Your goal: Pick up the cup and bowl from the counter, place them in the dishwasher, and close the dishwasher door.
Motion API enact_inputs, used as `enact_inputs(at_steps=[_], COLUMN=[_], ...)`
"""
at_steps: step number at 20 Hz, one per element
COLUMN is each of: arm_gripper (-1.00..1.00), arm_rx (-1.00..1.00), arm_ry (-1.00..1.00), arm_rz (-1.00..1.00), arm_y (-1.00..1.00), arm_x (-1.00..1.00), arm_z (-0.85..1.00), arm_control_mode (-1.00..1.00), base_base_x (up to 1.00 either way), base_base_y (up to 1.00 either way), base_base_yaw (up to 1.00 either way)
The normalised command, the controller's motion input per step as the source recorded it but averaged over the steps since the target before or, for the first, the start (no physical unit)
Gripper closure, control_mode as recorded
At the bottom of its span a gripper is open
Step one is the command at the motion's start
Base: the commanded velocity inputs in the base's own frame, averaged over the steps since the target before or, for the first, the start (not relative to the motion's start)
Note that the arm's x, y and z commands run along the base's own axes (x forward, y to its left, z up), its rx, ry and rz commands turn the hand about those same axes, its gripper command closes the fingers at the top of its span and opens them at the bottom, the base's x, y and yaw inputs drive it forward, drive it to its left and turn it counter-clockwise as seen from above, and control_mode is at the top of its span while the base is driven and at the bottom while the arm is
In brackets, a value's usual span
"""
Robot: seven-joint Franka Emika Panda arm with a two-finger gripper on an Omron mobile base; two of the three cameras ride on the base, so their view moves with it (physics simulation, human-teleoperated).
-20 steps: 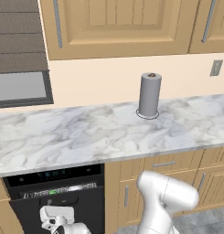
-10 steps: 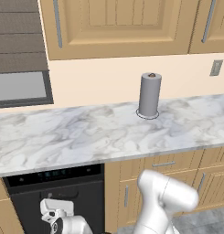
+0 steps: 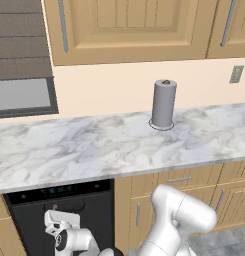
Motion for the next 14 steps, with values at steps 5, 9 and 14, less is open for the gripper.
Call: enact_inputs(at_steps=[5,9,14], arm_gripper=[-1.00,-1.00,-1.00], arm_rx=[-0.12,-0.12,-0.12], arm_ry=[-0.26,-0.27,-0.26], arm_rz=[0.00,0.00,0.00], arm_y=[-0.18,-0.20,-0.24], arm_x=[0.57,0.56,0.61], arm_z=[-0.35,-0.34,-0.34], arm_control_mode=[-1.00,-1.00,-1.00], base_base_x=[0.00,0.00,0.00], base_base_y=[0.00,0.00,0.00], base_base_yaw=[0.00,0.00,0.00])
